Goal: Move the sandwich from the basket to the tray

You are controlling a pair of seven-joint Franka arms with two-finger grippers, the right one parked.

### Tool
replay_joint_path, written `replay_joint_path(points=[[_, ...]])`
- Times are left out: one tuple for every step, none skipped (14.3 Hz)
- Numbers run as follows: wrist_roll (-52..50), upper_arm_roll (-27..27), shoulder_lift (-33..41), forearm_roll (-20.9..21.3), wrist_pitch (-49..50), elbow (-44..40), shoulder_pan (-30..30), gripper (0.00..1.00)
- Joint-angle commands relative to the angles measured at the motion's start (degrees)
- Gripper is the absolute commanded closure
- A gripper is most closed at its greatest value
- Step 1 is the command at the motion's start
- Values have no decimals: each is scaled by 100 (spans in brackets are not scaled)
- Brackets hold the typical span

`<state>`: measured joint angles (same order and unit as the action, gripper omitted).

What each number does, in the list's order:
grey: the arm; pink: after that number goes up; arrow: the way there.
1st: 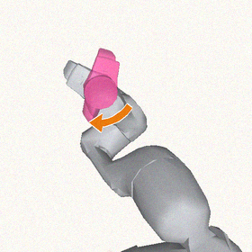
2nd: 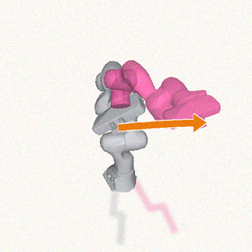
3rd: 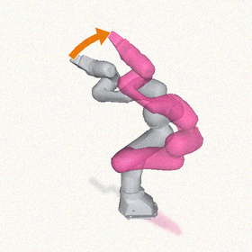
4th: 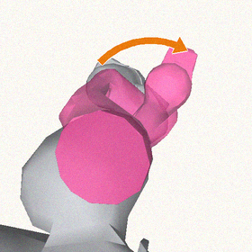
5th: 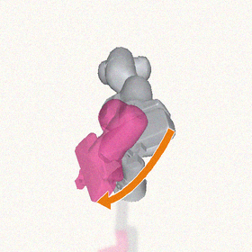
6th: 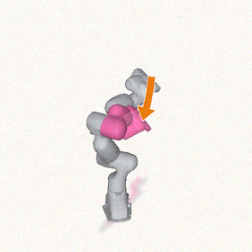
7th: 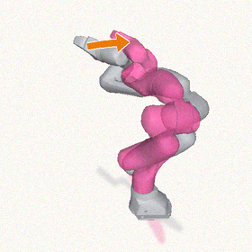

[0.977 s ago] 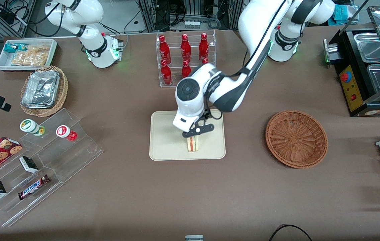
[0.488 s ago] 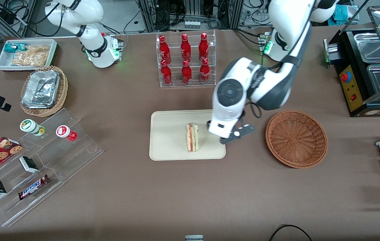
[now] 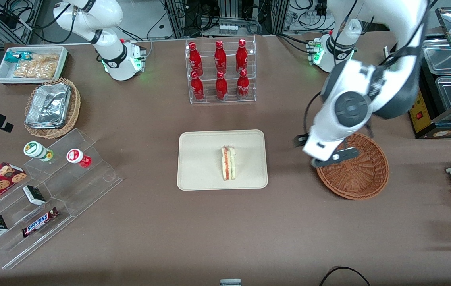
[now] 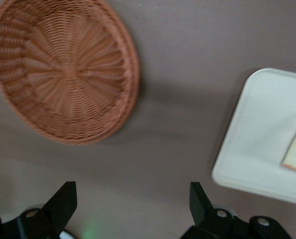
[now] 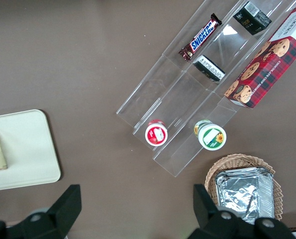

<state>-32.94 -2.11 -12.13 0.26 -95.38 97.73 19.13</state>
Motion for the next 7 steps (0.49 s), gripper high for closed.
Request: replay_joint_path(points=[[777,-79,684,35,457,343,-418,0],[1050,-88,825,35,659,317,-646,0],[1357,-131,870,18,861,256,-918,0],[1726,-271,931,18,1046,125,-1147,0],[1999,-394,993,18,1117,89,-1453,0],[2289,-491,1107,18,1109,79,-1700,0],[2570,-501,1151,9,1127,10,-1859,0]])
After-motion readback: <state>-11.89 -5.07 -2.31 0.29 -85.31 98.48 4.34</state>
